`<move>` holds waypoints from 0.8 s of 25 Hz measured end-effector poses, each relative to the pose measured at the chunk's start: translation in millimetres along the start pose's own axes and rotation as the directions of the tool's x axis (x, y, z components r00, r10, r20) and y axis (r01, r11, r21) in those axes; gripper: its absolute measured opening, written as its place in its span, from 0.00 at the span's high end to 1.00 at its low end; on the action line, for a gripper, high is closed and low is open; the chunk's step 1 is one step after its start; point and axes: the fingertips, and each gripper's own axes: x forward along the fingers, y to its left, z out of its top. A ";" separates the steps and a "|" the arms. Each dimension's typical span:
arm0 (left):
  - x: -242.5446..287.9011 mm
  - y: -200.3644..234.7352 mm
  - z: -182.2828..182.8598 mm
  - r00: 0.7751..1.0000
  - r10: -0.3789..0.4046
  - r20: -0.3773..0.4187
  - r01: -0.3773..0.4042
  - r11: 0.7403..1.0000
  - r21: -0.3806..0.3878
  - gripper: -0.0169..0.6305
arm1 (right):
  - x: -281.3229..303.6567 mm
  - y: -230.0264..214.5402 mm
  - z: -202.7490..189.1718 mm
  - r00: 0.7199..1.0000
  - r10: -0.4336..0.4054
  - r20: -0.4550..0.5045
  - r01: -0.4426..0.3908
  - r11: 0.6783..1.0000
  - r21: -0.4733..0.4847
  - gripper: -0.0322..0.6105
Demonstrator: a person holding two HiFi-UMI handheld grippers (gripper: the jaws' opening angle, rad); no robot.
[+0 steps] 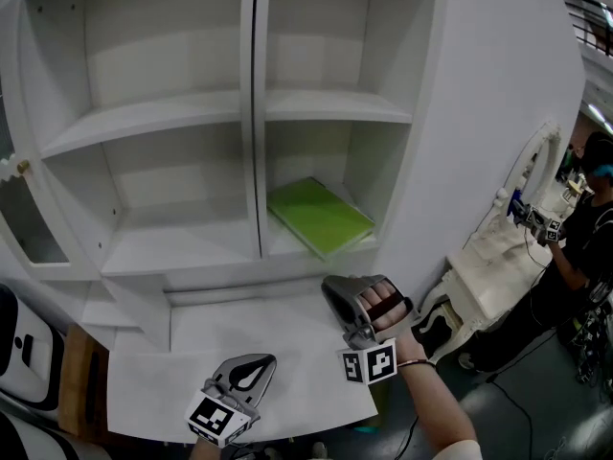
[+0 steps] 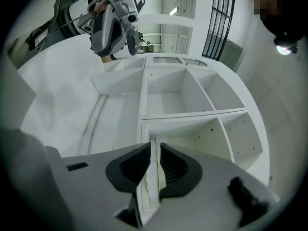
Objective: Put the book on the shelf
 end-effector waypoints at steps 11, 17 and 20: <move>3.1 -13.7 2.4 1.000 -0.018 0.014 0.018 1.000 0.004 0.96 | -23.4 9.5 8.0 1.000 0.029 0.011 -0.030 0.999 0.043 0.93; 1.5 -17.3 3.0 1.000 -0.017 0.010 0.017 1.000 0.003 0.96 | -34.9 6.5 15.0 0.998 0.049 0.048 -0.062 0.948 0.313 0.93; 0.6 -17.8 0.8 1.000 -0.015 0.007 0.015 1.000 0.000 0.96 | -41.0 6.5 19.5 0.994 0.067 0.085 -0.102 0.844 0.526 0.93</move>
